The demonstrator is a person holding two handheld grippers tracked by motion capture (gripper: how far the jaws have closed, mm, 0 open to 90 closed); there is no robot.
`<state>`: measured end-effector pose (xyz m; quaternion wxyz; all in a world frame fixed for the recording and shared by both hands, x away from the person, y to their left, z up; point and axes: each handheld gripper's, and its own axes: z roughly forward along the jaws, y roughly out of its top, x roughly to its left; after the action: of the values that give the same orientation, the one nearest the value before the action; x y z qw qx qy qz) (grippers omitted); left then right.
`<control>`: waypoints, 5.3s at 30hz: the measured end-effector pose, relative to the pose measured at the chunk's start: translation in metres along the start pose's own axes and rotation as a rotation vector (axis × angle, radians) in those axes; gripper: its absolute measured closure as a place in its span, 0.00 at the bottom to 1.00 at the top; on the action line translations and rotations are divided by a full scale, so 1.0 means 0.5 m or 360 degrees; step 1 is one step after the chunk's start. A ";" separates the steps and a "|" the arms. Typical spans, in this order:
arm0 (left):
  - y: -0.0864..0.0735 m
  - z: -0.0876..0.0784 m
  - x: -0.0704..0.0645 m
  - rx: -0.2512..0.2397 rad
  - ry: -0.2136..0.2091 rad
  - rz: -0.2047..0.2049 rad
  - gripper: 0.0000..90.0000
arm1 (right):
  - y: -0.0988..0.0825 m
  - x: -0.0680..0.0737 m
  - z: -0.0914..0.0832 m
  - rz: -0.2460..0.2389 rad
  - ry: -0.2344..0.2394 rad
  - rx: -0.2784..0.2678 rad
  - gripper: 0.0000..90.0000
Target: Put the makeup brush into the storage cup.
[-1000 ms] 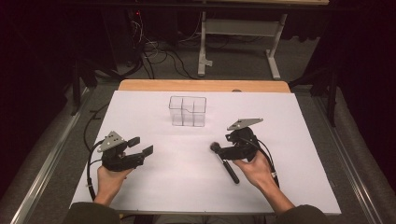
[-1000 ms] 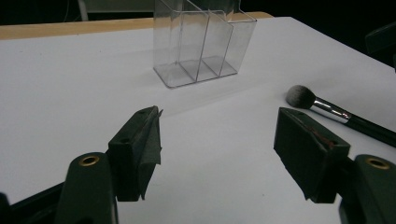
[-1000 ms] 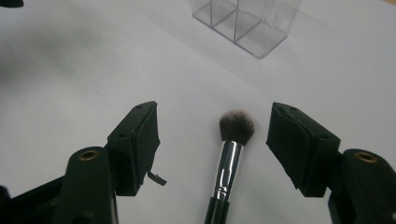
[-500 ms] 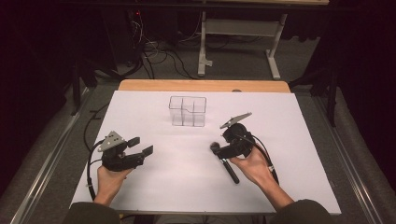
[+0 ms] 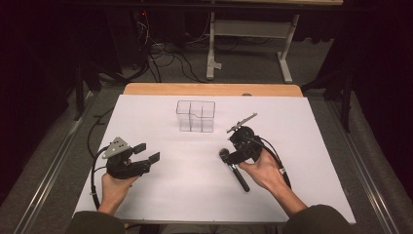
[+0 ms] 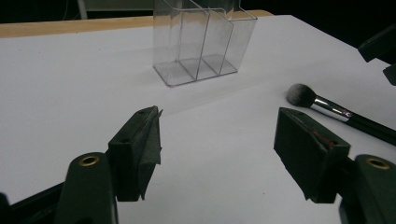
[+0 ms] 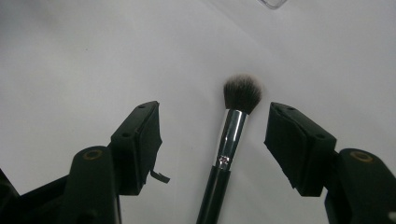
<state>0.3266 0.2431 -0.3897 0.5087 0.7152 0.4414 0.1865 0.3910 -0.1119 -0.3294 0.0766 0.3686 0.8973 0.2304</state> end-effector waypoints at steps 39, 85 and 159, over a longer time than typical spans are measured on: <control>0.001 -0.005 -0.005 -0.0024 0.0011 0.0027 0.36 | 0.002 -0.004 0.051 -0.0012 -0.0038 0.0491 0.58; 0.001 -0.006 -0.005 -0.0027 0.0047 0.0026 0.35 | -0.036 0.001 0.123 -0.0032 -0.0102 0.0692 0.73; 0.002 -0.005 -0.006 -0.0018 0.0033 0.0013 0.36 | -0.069 0.004 0.059 -0.0105 0.0033 0.0296 0.85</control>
<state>0.3234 0.2421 -0.3874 0.5074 0.7120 0.4428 0.1986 0.3771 -0.1216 -0.3718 0.0402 0.3420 0.9272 0.1474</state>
